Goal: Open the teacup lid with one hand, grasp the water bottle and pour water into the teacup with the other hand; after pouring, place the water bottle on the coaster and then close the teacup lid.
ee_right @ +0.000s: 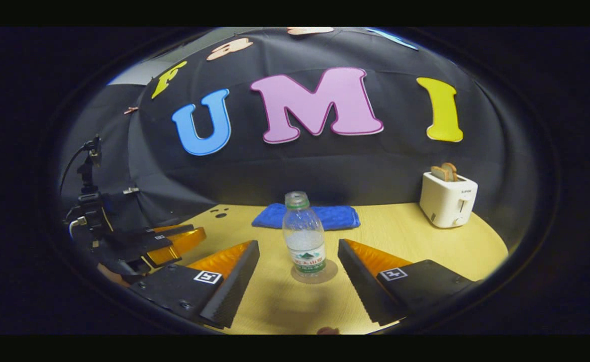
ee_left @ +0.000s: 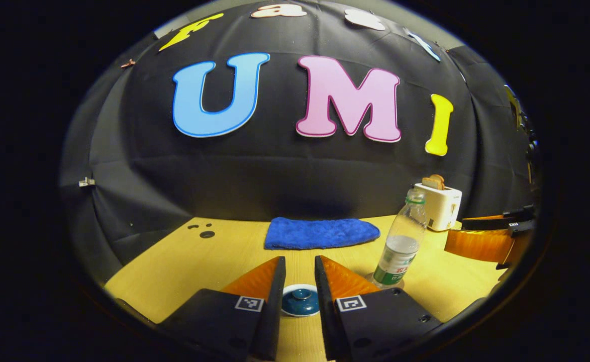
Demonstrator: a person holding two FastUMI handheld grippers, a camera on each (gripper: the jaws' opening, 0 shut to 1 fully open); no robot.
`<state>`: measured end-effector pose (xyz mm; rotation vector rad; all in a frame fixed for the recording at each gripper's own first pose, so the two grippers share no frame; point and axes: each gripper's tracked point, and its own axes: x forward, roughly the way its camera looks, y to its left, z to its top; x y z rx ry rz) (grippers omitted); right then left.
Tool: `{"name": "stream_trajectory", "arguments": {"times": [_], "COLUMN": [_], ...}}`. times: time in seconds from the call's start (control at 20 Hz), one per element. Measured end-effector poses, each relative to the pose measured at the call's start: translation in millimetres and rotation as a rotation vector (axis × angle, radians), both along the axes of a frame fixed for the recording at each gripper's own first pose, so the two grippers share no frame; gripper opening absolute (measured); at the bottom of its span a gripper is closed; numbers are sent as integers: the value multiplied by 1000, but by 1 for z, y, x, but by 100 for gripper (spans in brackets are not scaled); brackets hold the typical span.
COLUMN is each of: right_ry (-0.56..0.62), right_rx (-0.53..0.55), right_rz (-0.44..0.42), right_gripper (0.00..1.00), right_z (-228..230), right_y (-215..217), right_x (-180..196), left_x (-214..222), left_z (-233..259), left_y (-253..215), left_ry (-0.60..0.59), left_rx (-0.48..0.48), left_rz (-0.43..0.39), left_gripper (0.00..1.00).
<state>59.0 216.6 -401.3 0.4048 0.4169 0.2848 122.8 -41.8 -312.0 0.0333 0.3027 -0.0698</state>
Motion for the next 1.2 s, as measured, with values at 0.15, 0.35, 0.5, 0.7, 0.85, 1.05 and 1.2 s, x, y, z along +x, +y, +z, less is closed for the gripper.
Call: {"name": "stream_trajectory", "arguments": {"times": [0.15, 0.35, 0.5, 0.7, 0.85, 1.05, 1.2], "right_ry": [-21, -67, -94, -102, -105, -116, -113], "right_rx": [-23, -44, -68, -74, -99, -117, -112], "right_rz": [-10, -21, -25, -68, -91, -115, -137], "right_gripper": [97, 97, 97, 97, 98, 98, 97], "right_z": [40, 96, 123, 150, 159, 169, 172], "right_y": [-12, -26, -36, -48, -55, -60, -60], "right_x": [-4, -9, -16, -26, -33, -41, -44], "left_x": [-15, -30, -43, -53, -59, -64, -66], "left_z": [42, 98, 128, 159, 175, 186, 187], "left_y": [0, 8, 6, 7, 7, 12, 15], "left_ry": [3, -18, -26, -36, -50, -65, -73], "left_rx": [-28, -6, -9, 3, -1, -4, -8], "left_rz": [-12, -22, -44, -66, -93, -104, -107], "left_gripper": [38, 38, 38, 39, 38, 38, 38]}}
